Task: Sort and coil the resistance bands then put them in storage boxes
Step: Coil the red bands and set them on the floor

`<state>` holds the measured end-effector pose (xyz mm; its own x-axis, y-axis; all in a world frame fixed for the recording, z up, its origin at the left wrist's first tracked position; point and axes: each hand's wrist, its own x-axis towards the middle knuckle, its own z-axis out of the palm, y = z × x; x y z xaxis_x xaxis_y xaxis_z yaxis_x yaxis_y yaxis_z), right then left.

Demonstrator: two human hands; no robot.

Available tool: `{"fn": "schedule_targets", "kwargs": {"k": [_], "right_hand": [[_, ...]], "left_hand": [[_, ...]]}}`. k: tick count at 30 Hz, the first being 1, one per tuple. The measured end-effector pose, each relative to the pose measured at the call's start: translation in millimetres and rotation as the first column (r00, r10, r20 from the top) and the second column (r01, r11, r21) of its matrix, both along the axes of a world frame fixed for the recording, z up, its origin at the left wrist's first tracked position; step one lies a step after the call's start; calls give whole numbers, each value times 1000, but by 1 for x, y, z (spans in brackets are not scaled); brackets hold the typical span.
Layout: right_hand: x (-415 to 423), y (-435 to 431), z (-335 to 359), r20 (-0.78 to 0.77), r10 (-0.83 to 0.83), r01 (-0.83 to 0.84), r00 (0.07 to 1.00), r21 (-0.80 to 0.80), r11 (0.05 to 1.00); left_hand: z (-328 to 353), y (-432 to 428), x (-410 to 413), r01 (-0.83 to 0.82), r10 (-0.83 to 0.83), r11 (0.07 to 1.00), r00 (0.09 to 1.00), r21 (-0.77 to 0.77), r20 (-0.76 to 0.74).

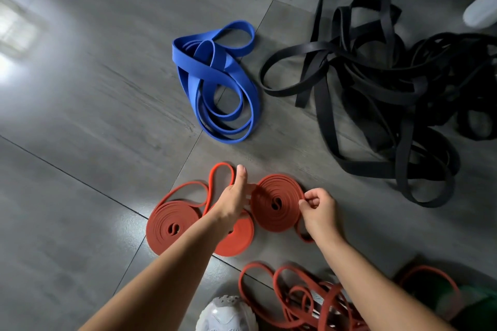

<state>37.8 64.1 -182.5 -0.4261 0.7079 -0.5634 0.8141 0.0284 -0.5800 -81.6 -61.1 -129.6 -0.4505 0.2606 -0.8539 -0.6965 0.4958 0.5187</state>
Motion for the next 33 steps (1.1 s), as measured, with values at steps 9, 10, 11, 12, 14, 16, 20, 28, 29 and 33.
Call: {"fn": "schedule_targets", "kwargs": {"k": [9,10,11,12,14,16,20,28,29,33], "right_hand": [[10,3,4,43,111,-111,993,7,994],[9,5,3,58,118,-119,991,16,993],[8,7,3,71,117,-118,991,10,993],[7,9,3,73,113,-113,991,-10,994],[7,12,2,65,131,-127,989,-50,991],[11,15,2,58,162,-158,985,-64,985],[32,26,9,75,190,-189,979,-13,982],[106,3,36,282,738,-752,614,-77,655],[114,-2,37,336,803,-826,492,-112,552],[127,-6,45,352,800,-851,485,-18,524]], "left_hand": [[-4,-5,4,125,-128,992,984,-30,-121],[-5,-5,5,163,-167,986,975,-36,-150],[-6,-5,7,196,-201,979,964,-49,-172],[-8,-5,8,198,-206,978,962,-61,-178],[-10,-8,10,146,-154,987,975,-61,-162],[-11,-12,13,180,-202,978,949,-107,-242],[-5,-21,32,279,-442,893,696,-354,-566],[-14,-31,110,736,-848,526,410,-426,-337],[-18,-33,118,750,-870,489,384,-446,-308],[-21,-35,130,764,-927,373,281,-526,-249]]}}
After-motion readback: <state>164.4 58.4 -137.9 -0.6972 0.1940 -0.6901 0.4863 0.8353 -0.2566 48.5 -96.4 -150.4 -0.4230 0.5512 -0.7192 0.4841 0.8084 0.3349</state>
